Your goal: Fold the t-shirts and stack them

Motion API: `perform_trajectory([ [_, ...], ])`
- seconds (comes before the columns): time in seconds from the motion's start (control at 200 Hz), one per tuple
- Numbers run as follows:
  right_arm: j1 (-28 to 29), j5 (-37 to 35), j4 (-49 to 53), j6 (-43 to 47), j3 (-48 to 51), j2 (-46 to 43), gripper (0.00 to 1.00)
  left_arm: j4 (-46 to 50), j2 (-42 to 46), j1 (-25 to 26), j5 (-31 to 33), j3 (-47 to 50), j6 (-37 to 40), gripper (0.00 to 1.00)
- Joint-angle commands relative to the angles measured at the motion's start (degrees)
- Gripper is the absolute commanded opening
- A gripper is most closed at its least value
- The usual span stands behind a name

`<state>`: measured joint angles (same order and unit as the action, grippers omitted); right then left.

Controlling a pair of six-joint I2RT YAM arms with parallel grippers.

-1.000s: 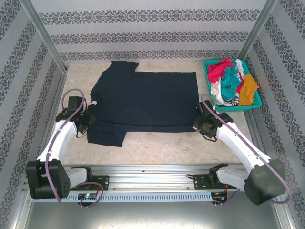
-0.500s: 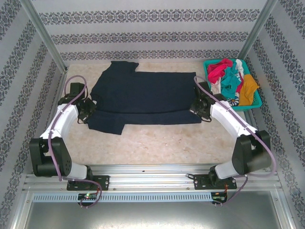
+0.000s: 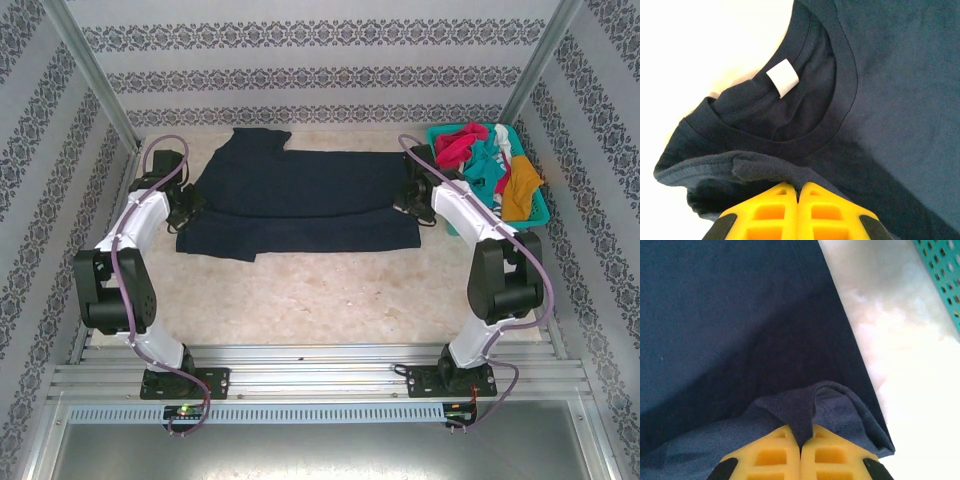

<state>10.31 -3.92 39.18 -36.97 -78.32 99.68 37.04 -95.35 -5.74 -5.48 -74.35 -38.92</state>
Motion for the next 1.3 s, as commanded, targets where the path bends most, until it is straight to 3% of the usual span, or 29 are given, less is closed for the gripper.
perform_trajectory([
  [0.0, -0.83, 0.88, -0.33, 2.05, -3.38, 2.45, 0.00, -1.08, -1.84, -0.65, 2.21, -2.95, 2.02, 0.00],
  [0.595, -2.84, 1.84, -2.35, 2.22, -7.45, 10.29, 0.00, -2.90, -10.34, -0.66, 1.88, -10.97, 1.56, 0.00],
  [1.299, -3.39, 1.13, -2.97, 0.65, -6.82, 12.62, 0.00, -3.48, -17.19, -0.60, -1.24, -16.62, 1.61, 0.00],
])
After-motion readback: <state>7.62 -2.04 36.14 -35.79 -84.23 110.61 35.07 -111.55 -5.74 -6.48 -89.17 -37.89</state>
